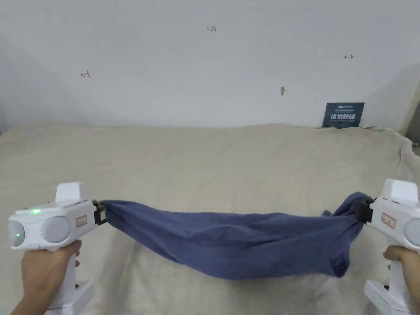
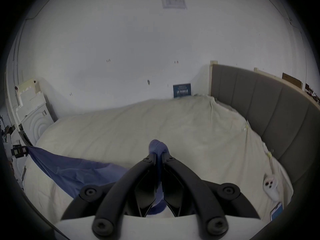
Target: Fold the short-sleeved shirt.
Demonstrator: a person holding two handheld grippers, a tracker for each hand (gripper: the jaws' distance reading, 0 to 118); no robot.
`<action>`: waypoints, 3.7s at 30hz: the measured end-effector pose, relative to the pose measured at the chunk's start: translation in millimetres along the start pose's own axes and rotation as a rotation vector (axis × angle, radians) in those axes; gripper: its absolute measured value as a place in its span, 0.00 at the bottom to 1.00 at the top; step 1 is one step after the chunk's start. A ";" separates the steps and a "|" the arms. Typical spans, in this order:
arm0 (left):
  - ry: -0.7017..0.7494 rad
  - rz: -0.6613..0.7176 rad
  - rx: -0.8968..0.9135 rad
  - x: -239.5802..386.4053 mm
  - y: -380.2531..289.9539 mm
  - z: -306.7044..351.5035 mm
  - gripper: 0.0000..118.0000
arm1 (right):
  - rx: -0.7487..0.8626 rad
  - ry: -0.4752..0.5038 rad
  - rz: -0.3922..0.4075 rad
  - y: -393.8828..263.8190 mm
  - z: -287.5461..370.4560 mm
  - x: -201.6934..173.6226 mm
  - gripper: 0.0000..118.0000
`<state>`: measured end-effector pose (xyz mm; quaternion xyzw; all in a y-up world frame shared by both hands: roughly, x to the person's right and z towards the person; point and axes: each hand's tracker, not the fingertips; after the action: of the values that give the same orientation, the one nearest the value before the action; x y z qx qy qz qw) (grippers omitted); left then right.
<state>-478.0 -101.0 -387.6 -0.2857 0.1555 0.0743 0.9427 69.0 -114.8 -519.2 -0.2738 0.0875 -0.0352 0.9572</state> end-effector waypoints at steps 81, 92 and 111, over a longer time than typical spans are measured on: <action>-0.242 0.036 0.176 68.8 -110.7 192.2 0.00 | 0.248 -0.063 0.130 -105.7 262.5 -33.7 0.00; -0.240 -0.058 0.033 79.9 -48.5 76.1 0.00 | 0.172 -0.085 0.120 -99.9 209.5 -25.3 0.00; -0.126 -0.192 -0.452 92.2 -35.9 -184.4 0.74 | 0.047 -0.124 0.133 -99.6 98.1 -11.6 0.00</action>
<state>-429.2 -229.6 -545.4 -0.4975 0.0480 0.0348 0.8654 74.0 -147.1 -382.8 -0.2467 0.0454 0.0434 0.9671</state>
